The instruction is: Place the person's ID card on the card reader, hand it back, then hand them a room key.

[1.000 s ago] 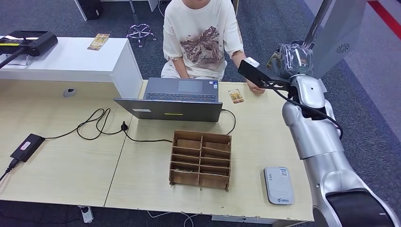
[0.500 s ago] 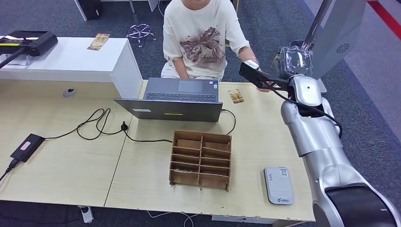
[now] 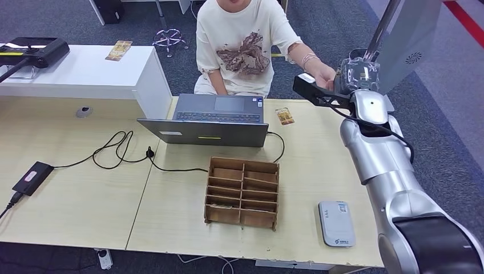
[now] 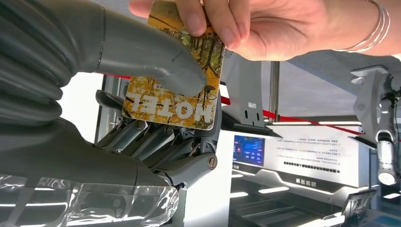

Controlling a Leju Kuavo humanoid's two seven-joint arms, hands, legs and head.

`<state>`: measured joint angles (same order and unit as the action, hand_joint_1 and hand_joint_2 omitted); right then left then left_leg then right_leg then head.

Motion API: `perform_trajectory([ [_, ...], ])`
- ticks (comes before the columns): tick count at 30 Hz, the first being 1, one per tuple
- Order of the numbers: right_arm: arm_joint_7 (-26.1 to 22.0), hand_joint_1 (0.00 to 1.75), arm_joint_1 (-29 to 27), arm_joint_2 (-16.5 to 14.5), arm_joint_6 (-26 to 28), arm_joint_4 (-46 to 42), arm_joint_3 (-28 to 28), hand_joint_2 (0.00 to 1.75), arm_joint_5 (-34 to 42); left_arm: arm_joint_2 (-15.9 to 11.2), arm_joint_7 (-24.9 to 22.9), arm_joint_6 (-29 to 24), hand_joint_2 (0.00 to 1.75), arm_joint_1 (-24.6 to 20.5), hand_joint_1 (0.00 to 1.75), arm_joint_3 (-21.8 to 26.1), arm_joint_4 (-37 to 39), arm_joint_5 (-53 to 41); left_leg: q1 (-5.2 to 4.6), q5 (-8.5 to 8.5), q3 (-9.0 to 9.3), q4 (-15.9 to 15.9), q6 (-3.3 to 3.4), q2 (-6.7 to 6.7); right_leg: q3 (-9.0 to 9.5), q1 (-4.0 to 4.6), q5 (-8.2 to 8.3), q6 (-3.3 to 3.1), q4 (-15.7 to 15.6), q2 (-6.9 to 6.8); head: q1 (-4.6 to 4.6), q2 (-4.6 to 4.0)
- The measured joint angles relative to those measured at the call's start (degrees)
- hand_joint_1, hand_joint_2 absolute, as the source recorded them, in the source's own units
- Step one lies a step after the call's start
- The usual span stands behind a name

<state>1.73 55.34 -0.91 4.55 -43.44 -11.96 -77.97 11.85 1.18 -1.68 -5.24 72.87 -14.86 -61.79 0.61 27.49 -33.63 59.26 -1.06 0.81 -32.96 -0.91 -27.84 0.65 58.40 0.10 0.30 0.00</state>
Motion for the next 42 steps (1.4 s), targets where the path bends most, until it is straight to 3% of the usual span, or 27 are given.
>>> perform_trajectory([
  [3,0.1,1.75,0.0,-0.2,0.2,0.8,0.0,1.75,-0.6,0.0,0.0,0.1,0.00,0.0,0.00,0.0,0.0,0.0,0.00,0.00,0.00,0.0,0.00,0.00,0.00,0.00,0.00,0.00,0.0,0.00,-0.01,-0.01],
  [4,0.1,1.42,0.0,-0.2,0.3,1.1,0.0,1.75,-0.8,0.0,0.0,0.1,0.00,0.0,0.00,0.0,0.0,0.0,0.00,0.00,0.00,0.0,0.00,0.01,0.00,0.00,0.00,0.00,0.0,-0.01,-0.01,-0.01],
  [7,0.3,0.11,0.0,-0.4,0.7,1.6,0.2,1.75,-1.4,0.0,0.0,0.1,0.00,0.0,0.00,0.0,0.0,0.0,0.00,-0.01,0.00,0.0,0.00,0.00,0.00,0.00,0.00,0.00,0.0,-0.01,-0.01,-0.01],
  [8,0.3,0.00,0.0,-0.4,0.8,1.8,0.3,1.75,-1.5,0.0,0.0,0.1,0.00,0.0,0.00,0.0,0.0,0.0,0.00,-0.01,0.00,0.0,0.00,0.00,0.00,0.00,0.00,0.00,0.0,0.00,-0.01,-0.01],
  [25,-0.2,0.00,-0.8,-0.6,2.8,-0.8,3.2,1.75,-4.0,0.0,0.0,0.2,0.00,0.0,0.00,0.0,0.0,0.0,0.00,-0.01,0.01,0.0,0.00,0.00,-0.01,0.00,0.00,0.00,0.0,0.00,0.00,-0.01],
  [42,-3.7,0.00,-10.4,-3.5,4.3,-21.4,8.3,1.75,1.2,0.2,-1.1,-0.1,0.00,0.0,0.00,0.0,0.0,-0.8,0.01,0.00,0.00,0.0,0.00,0.00,-0.03,0.01,0.00,0.00,0.0,0.00,0.00,-0.01],
])
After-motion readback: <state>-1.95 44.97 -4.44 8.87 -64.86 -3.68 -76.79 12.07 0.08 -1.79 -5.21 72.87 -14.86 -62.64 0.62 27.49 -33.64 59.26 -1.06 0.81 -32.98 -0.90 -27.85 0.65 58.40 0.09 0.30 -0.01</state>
